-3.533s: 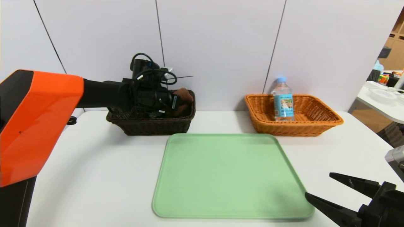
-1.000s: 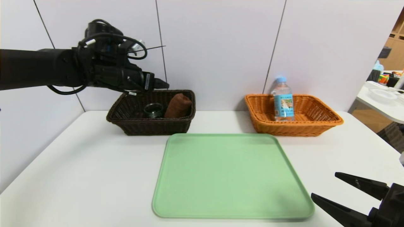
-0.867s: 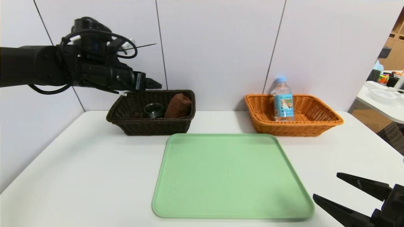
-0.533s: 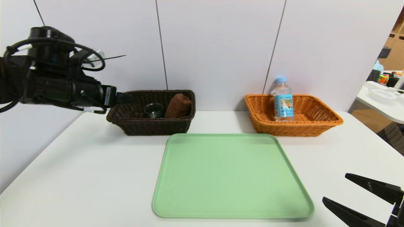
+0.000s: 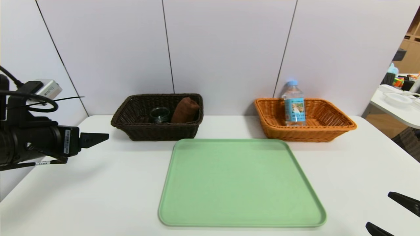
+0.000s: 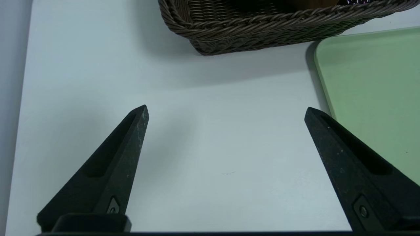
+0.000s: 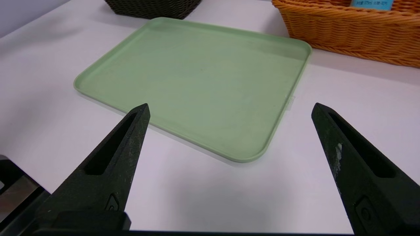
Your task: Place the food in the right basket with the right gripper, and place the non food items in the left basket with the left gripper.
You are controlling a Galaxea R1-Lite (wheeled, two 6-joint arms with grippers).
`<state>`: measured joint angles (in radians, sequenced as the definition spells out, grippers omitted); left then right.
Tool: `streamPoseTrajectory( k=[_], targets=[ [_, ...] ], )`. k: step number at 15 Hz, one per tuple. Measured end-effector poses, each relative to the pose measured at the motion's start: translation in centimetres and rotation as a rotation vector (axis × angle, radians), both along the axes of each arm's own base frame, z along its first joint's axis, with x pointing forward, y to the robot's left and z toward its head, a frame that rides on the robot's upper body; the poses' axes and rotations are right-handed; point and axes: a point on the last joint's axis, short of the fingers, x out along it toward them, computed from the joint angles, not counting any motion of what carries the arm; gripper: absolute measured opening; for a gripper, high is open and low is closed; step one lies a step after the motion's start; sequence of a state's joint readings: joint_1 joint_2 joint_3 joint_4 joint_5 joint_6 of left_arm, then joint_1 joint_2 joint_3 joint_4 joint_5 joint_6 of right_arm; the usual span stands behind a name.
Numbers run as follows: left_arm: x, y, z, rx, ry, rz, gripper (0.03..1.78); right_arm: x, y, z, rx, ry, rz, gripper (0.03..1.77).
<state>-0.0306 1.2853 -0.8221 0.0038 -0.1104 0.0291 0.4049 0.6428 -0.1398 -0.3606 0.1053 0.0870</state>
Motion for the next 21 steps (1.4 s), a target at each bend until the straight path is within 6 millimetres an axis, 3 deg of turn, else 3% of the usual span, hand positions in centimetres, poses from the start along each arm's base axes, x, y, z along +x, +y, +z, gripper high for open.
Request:
streamPoseTrajectory(
  k=[13,21],
  targets=[
    [-9.6,0.5,-2.1,0.022,-0.131,0.081,1.69,-2.5,-1.9,4.3,-0.063,-0.101,-0.353,1.7],
    [-14.8,0.6,-3.9,0.036,-0.233,0.07,1.69,-5.8,-2.6,4.1,-0.161,-0.192,-0.578,1.7]
  ],
)
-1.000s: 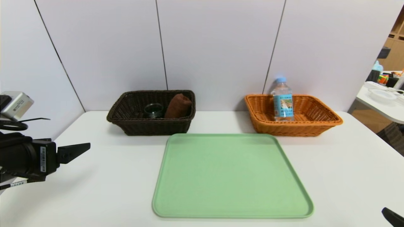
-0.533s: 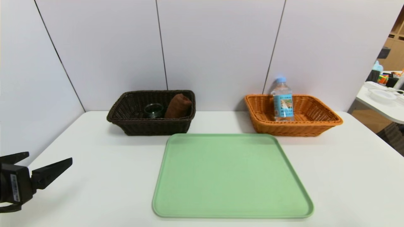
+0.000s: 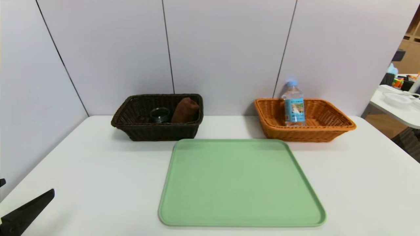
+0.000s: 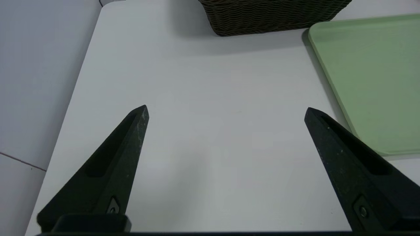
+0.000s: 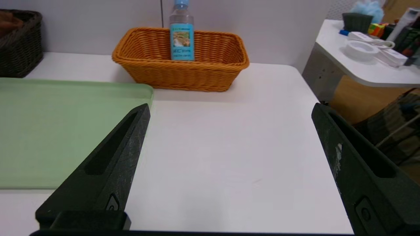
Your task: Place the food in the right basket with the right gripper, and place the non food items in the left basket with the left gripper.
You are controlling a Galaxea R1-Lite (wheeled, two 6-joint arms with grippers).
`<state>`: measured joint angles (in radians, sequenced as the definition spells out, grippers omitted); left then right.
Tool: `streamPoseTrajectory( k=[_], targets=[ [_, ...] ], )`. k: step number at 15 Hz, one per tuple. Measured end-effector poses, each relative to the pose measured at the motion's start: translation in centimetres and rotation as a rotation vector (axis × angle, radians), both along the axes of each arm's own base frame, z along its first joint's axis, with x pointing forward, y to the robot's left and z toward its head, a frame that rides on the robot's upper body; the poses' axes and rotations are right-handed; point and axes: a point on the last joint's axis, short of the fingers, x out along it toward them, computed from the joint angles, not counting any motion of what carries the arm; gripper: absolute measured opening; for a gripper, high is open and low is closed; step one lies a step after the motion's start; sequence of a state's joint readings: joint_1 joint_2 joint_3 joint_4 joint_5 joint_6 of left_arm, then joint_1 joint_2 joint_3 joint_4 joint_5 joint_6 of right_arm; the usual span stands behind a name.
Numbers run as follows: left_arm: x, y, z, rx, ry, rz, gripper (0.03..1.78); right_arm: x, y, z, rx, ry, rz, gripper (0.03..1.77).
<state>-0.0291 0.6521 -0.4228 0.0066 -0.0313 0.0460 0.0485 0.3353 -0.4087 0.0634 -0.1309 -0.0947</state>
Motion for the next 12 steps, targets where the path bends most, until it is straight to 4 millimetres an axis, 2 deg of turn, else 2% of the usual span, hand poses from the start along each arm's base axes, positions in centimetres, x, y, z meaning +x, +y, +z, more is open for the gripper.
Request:
streamPoseTrajectory(
  k=[6,12],
  targets=[
    [-3.5,0.1,-3.5,0.032,-0.07,-0.024,1.69,-2.3,0.2,-1.6,-0.039,0.013,-0.005,1.7],
    [-5.6,0.1,-6.4,0.028,-0.135,-0.021,1.69,-3.9,0.2,-2.5,-0.041,-0.021,-0.002,1.7]
  ],
)
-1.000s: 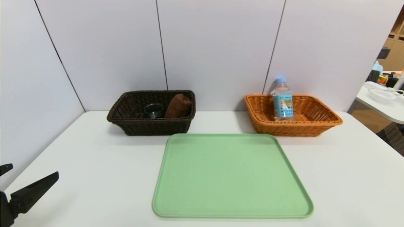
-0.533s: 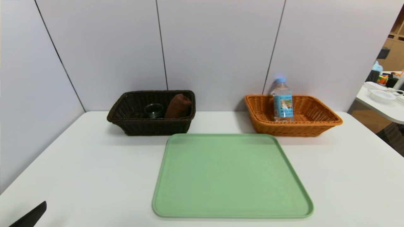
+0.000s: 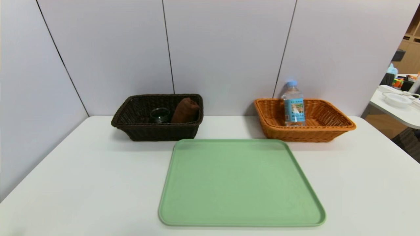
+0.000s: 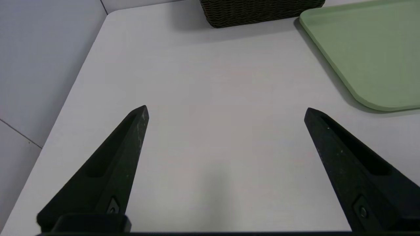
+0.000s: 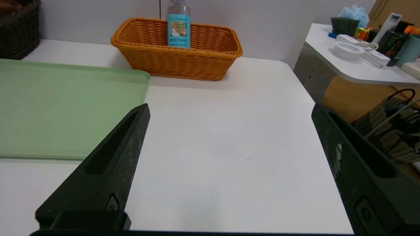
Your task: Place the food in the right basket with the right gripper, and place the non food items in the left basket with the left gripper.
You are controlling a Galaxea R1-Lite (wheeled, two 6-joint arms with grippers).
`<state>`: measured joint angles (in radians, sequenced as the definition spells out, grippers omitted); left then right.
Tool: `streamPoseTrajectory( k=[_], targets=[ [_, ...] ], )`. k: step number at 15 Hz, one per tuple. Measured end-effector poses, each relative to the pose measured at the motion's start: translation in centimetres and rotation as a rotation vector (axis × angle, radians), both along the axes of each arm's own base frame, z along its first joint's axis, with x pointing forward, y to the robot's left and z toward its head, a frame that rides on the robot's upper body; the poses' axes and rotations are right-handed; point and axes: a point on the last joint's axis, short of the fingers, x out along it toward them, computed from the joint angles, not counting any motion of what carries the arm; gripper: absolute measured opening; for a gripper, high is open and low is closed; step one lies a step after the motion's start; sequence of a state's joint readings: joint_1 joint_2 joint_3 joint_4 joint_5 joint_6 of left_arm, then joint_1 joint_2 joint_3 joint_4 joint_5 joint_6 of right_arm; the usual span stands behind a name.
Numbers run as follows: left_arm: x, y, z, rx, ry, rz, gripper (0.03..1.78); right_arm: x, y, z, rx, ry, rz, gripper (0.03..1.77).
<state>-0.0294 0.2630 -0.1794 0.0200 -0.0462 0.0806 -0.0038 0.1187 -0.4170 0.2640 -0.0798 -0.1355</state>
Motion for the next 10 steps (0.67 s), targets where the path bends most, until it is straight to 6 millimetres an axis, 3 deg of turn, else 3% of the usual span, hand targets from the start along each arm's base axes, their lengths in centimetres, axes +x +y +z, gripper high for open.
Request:
streamPoseTrajectory(
  k=[5,10],
  targets=[
    [-0.8,0.0,-2.0,-0.001,-0.035,0.017,1.69,-1.1,0.0,-1.8,0.005,-0.024,-0.001,1.7],
    [-1.4,0.0,-4.0,-0.006,-0.067,0.029,1.69,-0.7,0.0,-2.1,0.009,-0.104,0.004,1.7]
  ],
)
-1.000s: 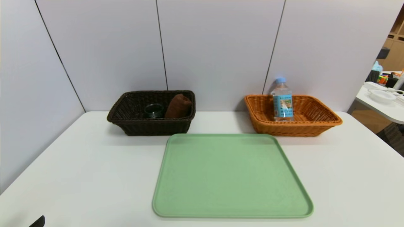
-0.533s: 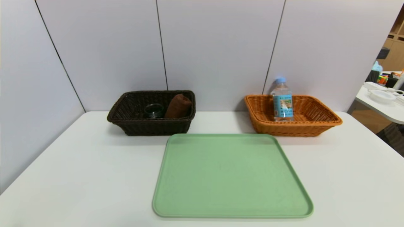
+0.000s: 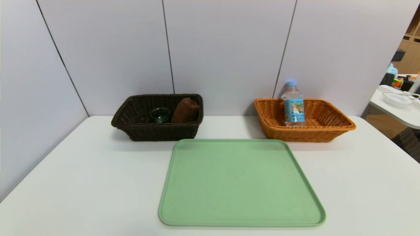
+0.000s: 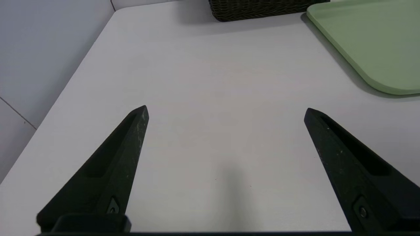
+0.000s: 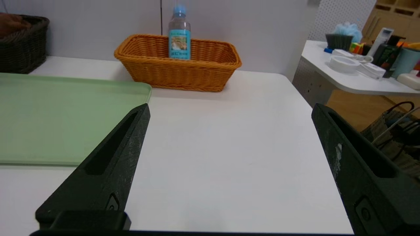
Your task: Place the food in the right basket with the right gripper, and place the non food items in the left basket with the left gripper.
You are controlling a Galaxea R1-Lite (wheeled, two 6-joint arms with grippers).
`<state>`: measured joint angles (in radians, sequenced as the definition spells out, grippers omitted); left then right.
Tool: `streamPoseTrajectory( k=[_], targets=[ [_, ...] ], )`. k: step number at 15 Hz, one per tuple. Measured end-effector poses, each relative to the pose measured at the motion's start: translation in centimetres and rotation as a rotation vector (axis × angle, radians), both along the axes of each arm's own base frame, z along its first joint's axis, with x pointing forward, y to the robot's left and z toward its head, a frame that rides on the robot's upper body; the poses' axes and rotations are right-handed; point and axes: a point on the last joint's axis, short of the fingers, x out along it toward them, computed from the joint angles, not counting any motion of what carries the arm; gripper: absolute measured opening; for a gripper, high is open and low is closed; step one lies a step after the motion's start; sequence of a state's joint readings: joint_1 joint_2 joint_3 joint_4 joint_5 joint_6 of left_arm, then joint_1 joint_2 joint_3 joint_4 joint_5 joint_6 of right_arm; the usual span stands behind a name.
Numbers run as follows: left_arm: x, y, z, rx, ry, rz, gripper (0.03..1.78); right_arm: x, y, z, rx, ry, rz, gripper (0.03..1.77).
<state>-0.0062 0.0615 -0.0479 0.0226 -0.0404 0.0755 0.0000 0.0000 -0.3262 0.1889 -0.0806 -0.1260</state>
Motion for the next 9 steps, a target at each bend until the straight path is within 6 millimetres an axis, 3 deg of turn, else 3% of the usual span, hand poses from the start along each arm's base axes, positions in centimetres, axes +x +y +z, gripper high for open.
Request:
streamPoseTrajectory(
  k=[9],
  targets=[
    [-0.2,0.0,-1.0,-0.021,-0.054,0.021,1.69,1.4,0.1,-1.8,-0.004,0.006,0.038,1.7]
  ],
)
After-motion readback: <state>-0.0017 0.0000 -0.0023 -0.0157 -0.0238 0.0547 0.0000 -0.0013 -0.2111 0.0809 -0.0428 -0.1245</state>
